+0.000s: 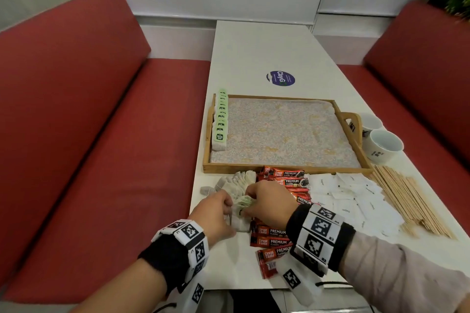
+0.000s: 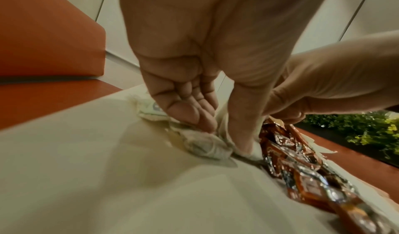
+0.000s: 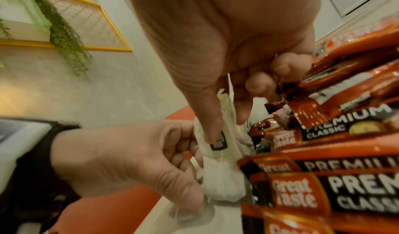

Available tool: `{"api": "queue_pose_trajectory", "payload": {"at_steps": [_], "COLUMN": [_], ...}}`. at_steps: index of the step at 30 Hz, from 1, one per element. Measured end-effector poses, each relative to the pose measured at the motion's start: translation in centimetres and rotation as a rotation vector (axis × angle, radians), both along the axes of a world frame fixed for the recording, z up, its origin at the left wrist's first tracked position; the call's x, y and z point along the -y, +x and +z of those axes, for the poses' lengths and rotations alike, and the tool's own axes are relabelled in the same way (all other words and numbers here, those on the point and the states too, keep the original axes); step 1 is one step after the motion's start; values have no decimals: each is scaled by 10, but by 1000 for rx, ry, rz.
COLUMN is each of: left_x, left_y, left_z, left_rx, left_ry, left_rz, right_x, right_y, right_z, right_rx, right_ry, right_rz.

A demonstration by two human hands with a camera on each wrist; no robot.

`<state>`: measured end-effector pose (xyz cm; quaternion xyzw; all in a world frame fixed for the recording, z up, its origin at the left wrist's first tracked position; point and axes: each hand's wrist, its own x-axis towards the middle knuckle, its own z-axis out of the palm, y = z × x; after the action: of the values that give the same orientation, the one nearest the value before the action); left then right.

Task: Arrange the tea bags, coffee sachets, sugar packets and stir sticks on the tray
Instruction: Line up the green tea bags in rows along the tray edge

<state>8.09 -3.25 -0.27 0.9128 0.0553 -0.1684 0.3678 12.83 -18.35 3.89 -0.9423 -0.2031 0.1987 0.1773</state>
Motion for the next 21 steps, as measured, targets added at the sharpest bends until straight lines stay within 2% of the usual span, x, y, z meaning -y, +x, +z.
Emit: {"api": "queue_pose_trajectory", "payload": {"at_steps": [5,7,11,14,16,21], "left_x": [-4,-6,-7,-6,-5,-10], "left_y": [4,8,18,28,34,46], "left_z": [12,19,40,50,51,54], "left_rx": [59,105,112,-15,-106,-141], "left_ry": [-10,-81,-343,-621,-778,-1011], "left_rz": [15,-2,-85,-121,-74,-1], "right_x": [6,8,5,-1,-4,-9], "right_y": [13,18,29,39,46,64], "right_z": [16,28,54,67,72,76], "right_rx": [-81,-122,-140,-120,-105,-136], "right_ry": [117,158,184,186,188,309], "right_rz": [-28,-8,61,111,116,39]}}
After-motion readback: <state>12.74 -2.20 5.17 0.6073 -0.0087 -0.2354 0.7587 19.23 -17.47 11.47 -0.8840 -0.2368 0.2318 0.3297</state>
